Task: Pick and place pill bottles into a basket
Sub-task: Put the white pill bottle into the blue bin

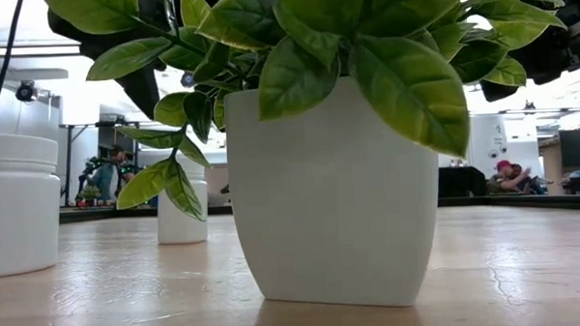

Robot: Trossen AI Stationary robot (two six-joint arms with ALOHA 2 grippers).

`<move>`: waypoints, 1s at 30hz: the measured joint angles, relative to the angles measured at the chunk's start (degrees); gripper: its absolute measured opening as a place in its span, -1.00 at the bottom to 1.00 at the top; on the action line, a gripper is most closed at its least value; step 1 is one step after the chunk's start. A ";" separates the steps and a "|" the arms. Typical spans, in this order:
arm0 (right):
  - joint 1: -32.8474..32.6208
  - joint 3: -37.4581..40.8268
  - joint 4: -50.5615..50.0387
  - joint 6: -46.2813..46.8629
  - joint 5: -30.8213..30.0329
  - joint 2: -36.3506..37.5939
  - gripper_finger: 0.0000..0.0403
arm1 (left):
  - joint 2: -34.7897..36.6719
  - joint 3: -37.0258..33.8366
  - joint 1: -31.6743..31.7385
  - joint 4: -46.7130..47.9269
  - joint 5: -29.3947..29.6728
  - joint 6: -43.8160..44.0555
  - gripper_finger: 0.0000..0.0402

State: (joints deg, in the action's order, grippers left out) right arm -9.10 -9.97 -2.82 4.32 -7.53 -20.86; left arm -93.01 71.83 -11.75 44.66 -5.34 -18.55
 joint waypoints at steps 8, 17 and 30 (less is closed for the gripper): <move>0.00 0.01 -0.11 0.15 0.02 0.02 -0.96 | -4.71 -0.15 -0.52 -0.43 0.68 -0.02 0.73; 0.00 0.01 -0.59 0.60 0.02 0.01 -0.96 | -10.12 -0.06 -0.50 -0.10 1.38 -0.04 0.73; 0.00 0.01 -1.34 1.33 0.02 0.01 -0.96 | -11.03 -0.10 -0.50 -1.26 1.33 0.26 0.73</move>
State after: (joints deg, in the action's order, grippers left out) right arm -9.10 -9.96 -4.16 5.65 -7.51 -20.84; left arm -104.04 71.73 -12.25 43.40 -4.02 -18.28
